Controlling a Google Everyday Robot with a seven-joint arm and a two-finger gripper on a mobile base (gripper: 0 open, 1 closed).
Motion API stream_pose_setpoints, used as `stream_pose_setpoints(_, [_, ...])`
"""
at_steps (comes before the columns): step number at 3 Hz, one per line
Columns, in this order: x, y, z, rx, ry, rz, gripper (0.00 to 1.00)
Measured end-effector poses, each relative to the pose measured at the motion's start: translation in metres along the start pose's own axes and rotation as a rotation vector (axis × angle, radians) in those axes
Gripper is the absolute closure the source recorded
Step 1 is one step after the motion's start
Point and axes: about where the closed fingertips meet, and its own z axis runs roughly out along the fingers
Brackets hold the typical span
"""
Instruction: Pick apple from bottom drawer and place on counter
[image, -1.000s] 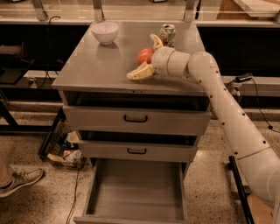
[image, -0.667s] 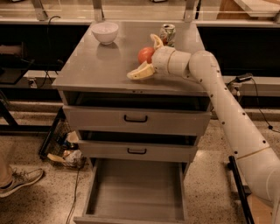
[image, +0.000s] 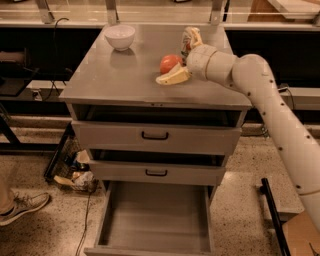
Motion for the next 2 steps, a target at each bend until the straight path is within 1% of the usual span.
stream_pose_setpoints(1, [-0.024, -0.017, -0.040, 0.073, 0.016, -0.073, 0.00])
stream_pose_setpoints(2, [-0.041, -0.036, -0.083, 0.148, 0.029, -0.125, 0.00])
